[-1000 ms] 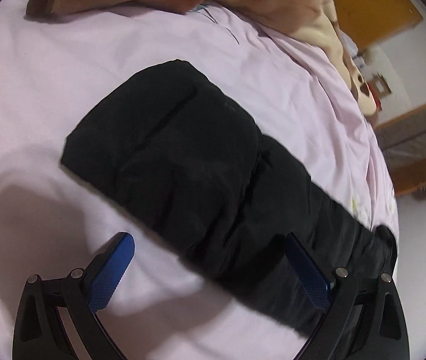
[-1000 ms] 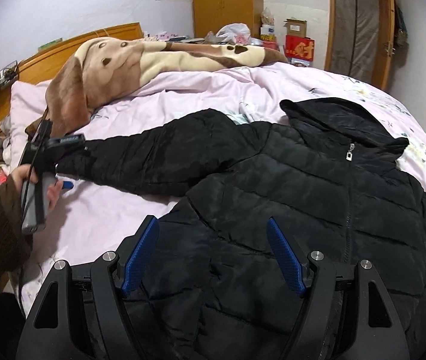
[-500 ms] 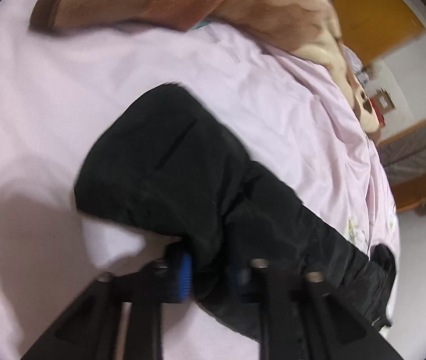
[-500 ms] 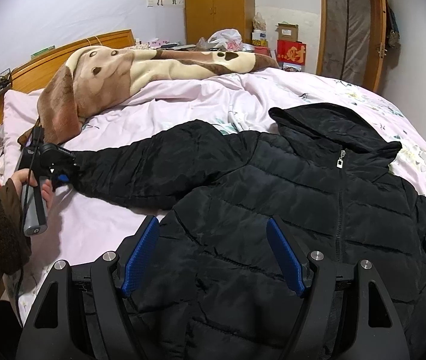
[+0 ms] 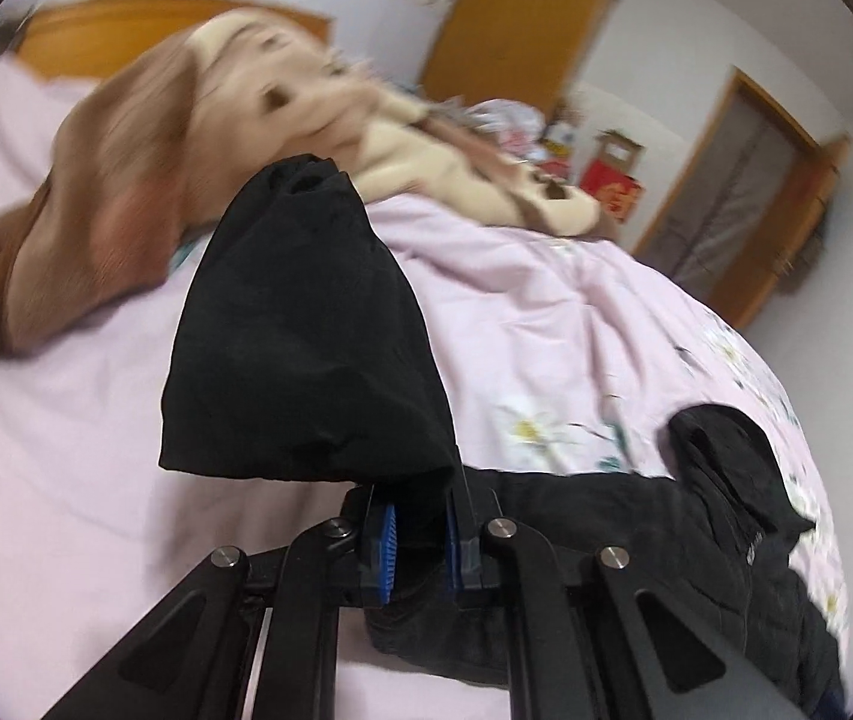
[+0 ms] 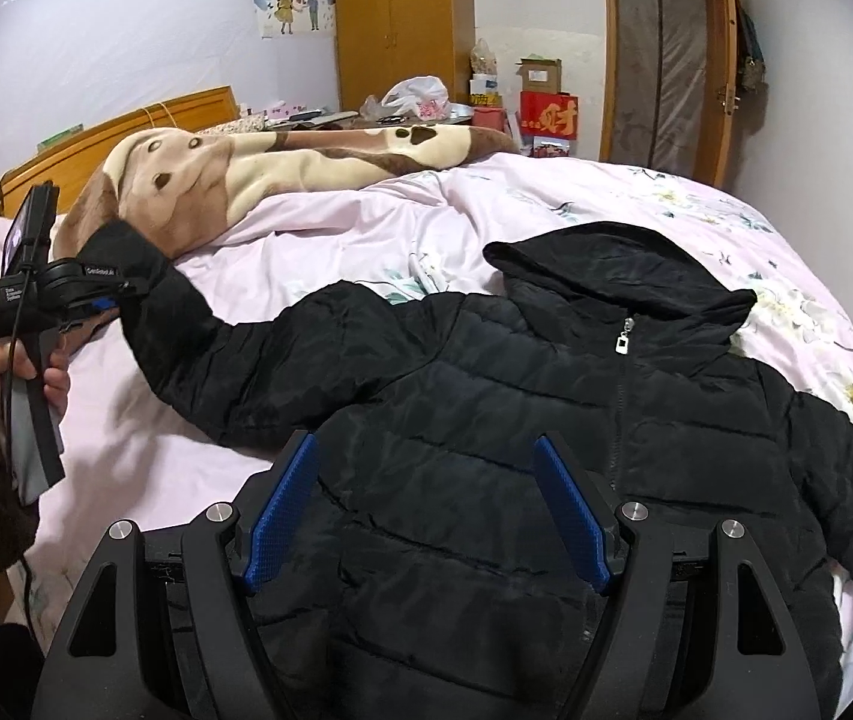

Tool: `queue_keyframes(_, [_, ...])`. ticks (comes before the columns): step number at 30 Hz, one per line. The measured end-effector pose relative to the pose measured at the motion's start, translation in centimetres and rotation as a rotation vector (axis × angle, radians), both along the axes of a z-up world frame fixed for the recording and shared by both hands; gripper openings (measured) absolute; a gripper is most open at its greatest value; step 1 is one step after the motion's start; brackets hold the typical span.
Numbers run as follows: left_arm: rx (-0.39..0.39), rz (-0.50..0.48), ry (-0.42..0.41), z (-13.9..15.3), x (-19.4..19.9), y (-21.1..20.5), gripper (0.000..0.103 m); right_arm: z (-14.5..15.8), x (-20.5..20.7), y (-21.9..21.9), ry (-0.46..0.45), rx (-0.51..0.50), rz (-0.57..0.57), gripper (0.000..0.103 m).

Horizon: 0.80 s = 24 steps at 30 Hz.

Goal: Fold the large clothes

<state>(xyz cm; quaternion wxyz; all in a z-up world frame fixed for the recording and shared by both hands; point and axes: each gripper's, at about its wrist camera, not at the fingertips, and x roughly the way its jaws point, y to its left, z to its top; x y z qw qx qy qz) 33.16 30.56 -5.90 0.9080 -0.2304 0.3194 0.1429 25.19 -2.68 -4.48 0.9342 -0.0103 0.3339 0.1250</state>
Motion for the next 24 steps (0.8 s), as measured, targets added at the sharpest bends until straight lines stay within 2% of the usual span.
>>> queue_keyframes(3, [0.058,-0.075,-0.026,2.0,0.5,-3.6,0.012,0.7,-0.2,-1.0,-0.014,0.009,-0.010,0.074])
queue_keyframes(5, [0.061,-0.136,-0.048,3.0,0.5,-5.8,0.012,1.2,-0.4,-1.8,-0.029,0.009,-0.023,0.074])
queue_keyframes(7, [0.092,-0.200,-0.072,4.2,0.5,-8.9,0.012,1.7,-0.5,-2.9,-0.039,0.021,-0.040,0.074])
queue_keyframes(9, [0.157,-0.272,-0.106,5.5,0.8,-12.7,0.012,2.2,-0.7,-4.2,-0.050,0.032,-0.064,0.074])
queue_keyframes(13, [0.208,-0.381,-0.147,6.9,1.5,-18.7,0.012,2.7,-1.2,-6.7,-0.064,0.037,-0.113,0.074])
queue_keyframes(17, [0.208,-0.473,-0.139,6.5,2.2,-24.4,0.012,2.9,-1.4,-9.7,-0.069,0.060,-0.176,0.074])
queue_keyframes(22, [0.237,-0.578,-0.115,4.6,3.0,-31.6,0.012,2.8,-2.1,-13.7,-0.071,0.078,-0.266,0.074])
queue_keyframes(24, [0.219,-0.607,-0.100,3.5,3.5,-33.6,0.012,2.7,-2.4,-15.0,-0.066,0.078,-0.289,0.074])
